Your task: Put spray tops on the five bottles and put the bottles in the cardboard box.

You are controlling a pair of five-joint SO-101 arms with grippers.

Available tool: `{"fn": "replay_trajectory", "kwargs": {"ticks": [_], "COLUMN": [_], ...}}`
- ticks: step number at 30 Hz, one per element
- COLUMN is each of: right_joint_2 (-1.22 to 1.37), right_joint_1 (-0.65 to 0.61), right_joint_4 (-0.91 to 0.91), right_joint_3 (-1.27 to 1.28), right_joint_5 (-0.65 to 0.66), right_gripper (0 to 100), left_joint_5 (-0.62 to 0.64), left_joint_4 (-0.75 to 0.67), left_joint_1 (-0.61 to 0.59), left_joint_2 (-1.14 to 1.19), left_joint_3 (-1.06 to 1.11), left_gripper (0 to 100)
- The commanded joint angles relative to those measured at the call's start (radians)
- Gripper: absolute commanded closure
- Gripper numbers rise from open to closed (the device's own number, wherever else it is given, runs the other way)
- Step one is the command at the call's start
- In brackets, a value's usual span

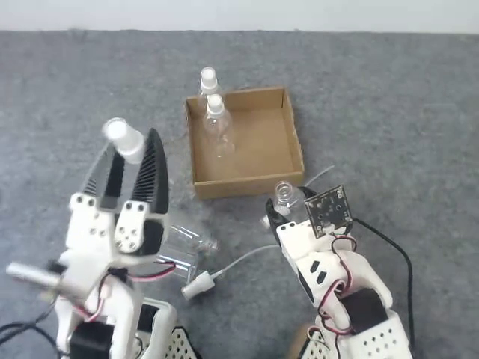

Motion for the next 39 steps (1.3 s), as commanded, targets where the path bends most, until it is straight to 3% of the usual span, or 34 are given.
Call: {"fn": "replay_trajectory", "kwargs": {"ticks": [1, 5, 17, 28, 35, 39], "right_joint_2": [-0.019, -0.019, -0.019, -0.019, -0.019, -0.019], "right_joint_1": [-0.007, -0.010, -0.041, -0.085, -0.208, -0.268], "right_joint_4": [-0.051, -0.071, -0.182, -0.217, -0.220, -0.309], "right_joint_3": [-0.002, 0.021, 0.074, 0.091, 0.091, 0.098], "right_joint_5": [0.046, 0.104, 0.103, 0.103, 0.103, 0.103], "right_gripper": [97.1, 97.1, 97.1, 97.0, 96.9, 97.1], "left_joint_5": [0.011, 0.012, 0.015, 0.120, 0.126, 0.127], "left_joint_4": [-0.041, -0.052, -0.029, -0.029, -0.023, 0.014], "left_joint_1": [0.005, 0.005, 0.083, 0.092, 0.092, 0.092], "left_joint_2": [-0.011, -0.009, -0.012, -0.014, -0.015, -0.017], "left_joint_3": [-0.110, -0.154, -0.097, -0.084, -0.084, -0.091], "left_gripper": [99, 99, 99, 99, 99, 99]}}
